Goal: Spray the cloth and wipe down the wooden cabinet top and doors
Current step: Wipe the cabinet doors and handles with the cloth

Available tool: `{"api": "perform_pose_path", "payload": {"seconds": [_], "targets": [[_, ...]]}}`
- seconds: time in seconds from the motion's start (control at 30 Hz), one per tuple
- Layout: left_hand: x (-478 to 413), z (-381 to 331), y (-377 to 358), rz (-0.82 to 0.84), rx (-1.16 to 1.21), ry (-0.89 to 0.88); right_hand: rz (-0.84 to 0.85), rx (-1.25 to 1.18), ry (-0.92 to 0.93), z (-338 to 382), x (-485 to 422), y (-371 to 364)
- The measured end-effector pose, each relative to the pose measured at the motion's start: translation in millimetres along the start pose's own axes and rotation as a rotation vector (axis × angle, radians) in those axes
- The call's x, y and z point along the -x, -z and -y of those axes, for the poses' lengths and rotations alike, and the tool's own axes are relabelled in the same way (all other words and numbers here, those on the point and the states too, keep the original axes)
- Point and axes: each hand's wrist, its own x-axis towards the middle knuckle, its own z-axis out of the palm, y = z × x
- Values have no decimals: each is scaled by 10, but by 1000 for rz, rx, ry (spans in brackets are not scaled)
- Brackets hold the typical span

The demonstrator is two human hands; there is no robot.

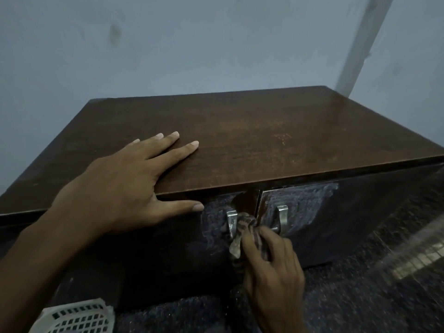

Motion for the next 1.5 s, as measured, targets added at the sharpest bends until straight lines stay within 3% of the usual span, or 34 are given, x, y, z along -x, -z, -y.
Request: {"api": "perform_pose_path", "payload": {"seconds": [0.2,0.5,0.63,0.8,0.97,1.1,1.23,1.37,1.5], "targets": [[6,-21,21,7,10,16,100,66,41,-142,186,-21],[-12,-5,2,-21,23,21,80,99,18,-91,107,39],[-6,-4,1,-15,22,28,120,88,-35,-95,308,-57],[-20,-7,-14,-20,20,28,-18,6,-139,115,-20,21],[22,-14,-19,-70,34,40,75,-28,-223,163,28,165],[32,-26,-8,-96,26,26,-16,-107,-316,294,-221,306],[62,-9,31,-104,127,-47,3,-117,-192,478,-374,272],[53,12,-14,-132,42,-57,90,-54,-70,612,-243,176],[39,21,-38,-144,16,-54,71,-29,-153,506,-326,254]]}}
